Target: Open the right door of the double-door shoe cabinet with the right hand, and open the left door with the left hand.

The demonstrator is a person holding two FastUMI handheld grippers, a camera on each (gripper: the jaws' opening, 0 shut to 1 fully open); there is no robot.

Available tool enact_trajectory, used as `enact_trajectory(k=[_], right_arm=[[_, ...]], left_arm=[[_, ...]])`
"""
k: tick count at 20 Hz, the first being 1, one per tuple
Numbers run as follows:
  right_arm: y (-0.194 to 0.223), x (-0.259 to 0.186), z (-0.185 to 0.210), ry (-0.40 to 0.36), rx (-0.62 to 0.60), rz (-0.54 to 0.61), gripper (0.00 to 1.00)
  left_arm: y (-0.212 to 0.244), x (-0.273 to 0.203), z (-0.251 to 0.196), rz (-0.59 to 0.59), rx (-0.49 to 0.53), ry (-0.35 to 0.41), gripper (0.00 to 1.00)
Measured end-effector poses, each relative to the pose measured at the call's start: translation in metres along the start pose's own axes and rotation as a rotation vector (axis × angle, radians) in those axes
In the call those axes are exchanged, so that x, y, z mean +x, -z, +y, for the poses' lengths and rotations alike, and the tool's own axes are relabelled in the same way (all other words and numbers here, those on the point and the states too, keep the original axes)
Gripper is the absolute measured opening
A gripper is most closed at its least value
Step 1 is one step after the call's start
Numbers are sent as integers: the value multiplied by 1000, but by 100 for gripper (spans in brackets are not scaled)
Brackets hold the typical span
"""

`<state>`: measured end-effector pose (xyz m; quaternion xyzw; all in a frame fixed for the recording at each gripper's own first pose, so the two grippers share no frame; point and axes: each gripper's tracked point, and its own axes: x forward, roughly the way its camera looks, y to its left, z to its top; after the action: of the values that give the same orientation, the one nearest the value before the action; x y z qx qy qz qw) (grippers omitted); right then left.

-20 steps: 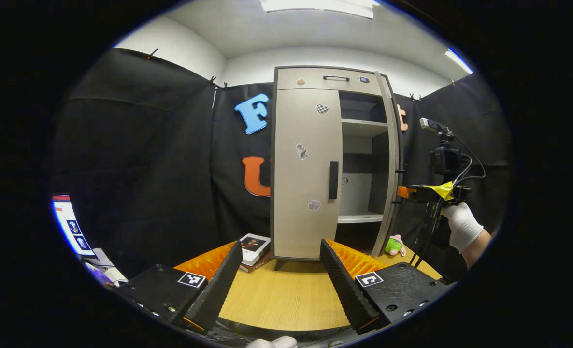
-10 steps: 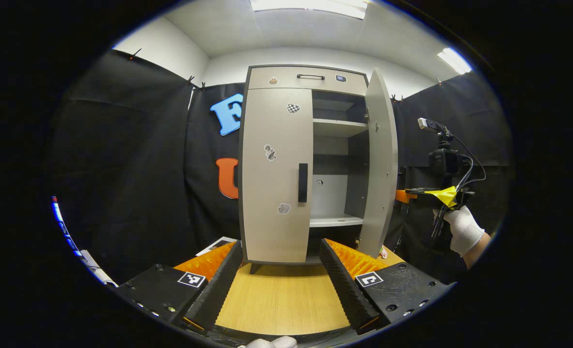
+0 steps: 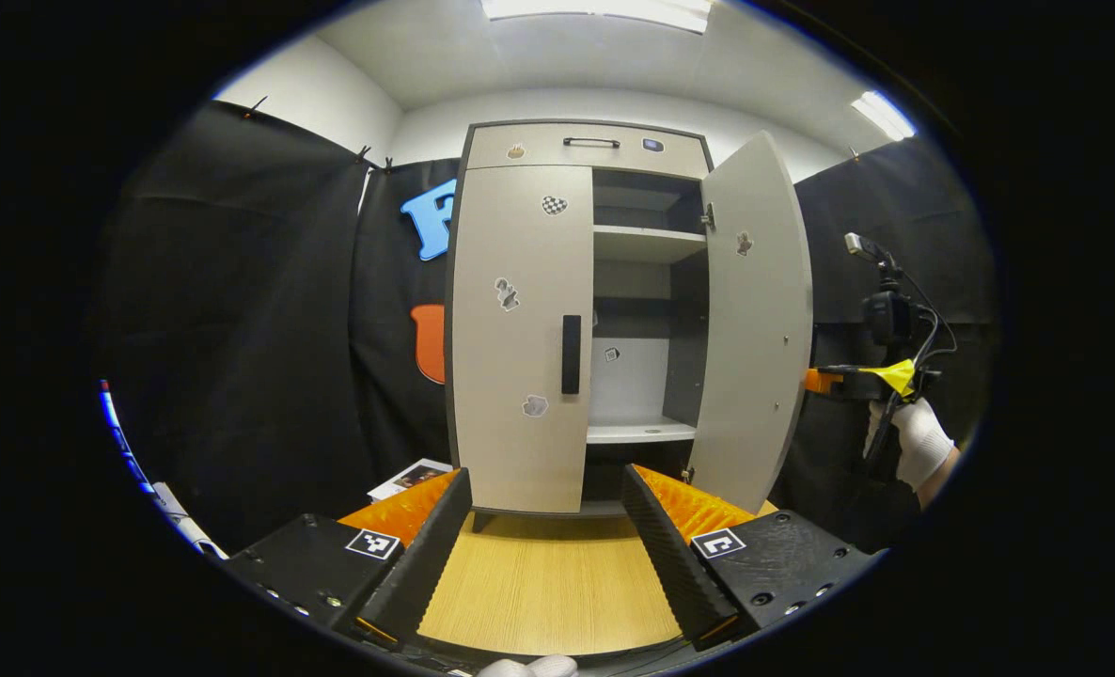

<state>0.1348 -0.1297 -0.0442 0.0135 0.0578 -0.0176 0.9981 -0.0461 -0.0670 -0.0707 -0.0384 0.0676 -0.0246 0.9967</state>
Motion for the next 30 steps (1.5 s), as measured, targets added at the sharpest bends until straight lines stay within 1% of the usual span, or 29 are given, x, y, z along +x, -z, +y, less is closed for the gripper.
enact_trajectory(k=[2,4,7,9,11,13,15,16,17,19,20,21,22,23,24,25,27,28,29,30], right_arm=[[-11,-2,-2,-1,-35,-31,4],[-14,-2,-1,-3,-45,-36,4],[-4,-2,-2,-8,-14,-15,4],[-6,-2,-2,-5,-4,-16,2],[-7,-5,0,-3,0,-14,4],[-9,-7,-4,22,-14,-16,4],[-9,-16,-8,44,-16,-12,7],[-10,-21,-11,57,-11,-16,12],[-13,-29,-16,80,-9,-19,19],[-17,-49,-23,118,2,-27,50],[-22,-61,-21,122,8,-41,67],[-25,-73,-17,127,3,-52,70],[-27,-84,-11,128,-12,-65,82],[-27,-95,-4,135,-27,-76,90],[-27,-104,5,128,-47,-83,100],[-26,-114,17,111,-55,-90,99],[-18,-131,48,60,-50,-88,100],[-11,-137,61,35,-48,-81,100],[-4,-144,75,9,-47,-76,100],[1,-149,86,-10,-46,-68,100]], left_arm=[[-1,1,2,-4,-3,-13,97],[-2,2,3,-6,0,-27,96],[-3,1,6,-6,10,-42,97],[-2,-1,10,-6,13,-46,97],[-2,-1,14,-9,14,-45,97],[-2,-2,16,-11,15,-41,97],[-2,-2,22,-13,16,-37,97],[-1,-1,25,-15,17,-34,97],[-1,-2,30,-16,19,-33,97],[0,-3,36,-17,19,-28,97],[1,-2,39,-12,19,-25,97],[1,-2,42,-10,18,-21,97],[2,0,46,-9,20,-18,97],[2,2,50,-8,24,-17,97],[2,3,54,-4,29,-17,96],[3,5,58,-5,34,-17,96],[2,10,65,-6,42,-20,97],[2,14,70,-4,50,-27,100],[2,20,74,-1,58,-32,97],[1,26,77,-2,63,-37,96]])
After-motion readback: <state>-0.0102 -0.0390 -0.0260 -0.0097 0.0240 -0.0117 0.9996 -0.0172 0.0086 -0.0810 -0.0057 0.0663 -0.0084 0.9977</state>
